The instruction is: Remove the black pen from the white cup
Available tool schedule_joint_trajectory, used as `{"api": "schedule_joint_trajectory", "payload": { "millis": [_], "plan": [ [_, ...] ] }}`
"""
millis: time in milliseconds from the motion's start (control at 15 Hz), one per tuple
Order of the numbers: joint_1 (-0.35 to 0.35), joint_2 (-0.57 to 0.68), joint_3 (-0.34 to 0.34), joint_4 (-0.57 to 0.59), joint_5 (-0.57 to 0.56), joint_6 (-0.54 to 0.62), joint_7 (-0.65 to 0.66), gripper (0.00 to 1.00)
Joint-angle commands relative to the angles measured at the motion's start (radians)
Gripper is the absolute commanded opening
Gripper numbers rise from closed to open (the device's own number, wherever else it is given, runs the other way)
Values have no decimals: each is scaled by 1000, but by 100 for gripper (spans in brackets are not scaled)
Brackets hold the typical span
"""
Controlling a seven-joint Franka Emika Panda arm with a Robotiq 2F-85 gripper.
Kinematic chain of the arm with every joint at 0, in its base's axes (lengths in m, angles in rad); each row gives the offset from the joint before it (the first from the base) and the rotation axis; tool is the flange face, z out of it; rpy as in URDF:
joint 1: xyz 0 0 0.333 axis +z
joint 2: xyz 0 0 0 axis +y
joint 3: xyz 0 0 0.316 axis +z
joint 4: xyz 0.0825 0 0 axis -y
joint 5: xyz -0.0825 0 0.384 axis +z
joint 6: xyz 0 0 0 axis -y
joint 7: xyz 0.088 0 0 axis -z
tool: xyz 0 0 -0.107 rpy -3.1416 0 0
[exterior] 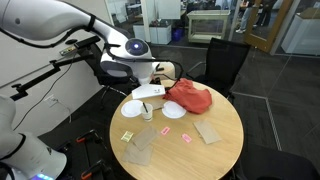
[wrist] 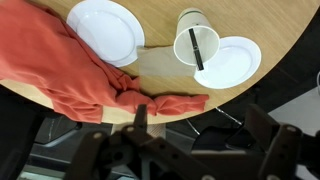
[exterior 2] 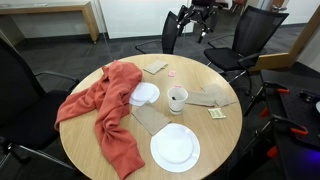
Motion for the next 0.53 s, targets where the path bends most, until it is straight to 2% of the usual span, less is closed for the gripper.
{"api": "schedule_joint_trajectory", "payload": {
  "millis": [0, 467],
  "plan": [
    [-21, 13, 33, 7, -2, 14, -16, 100],
    [-16, 93, 112, 35, 19, 66, -168, 100]
  ]
}}
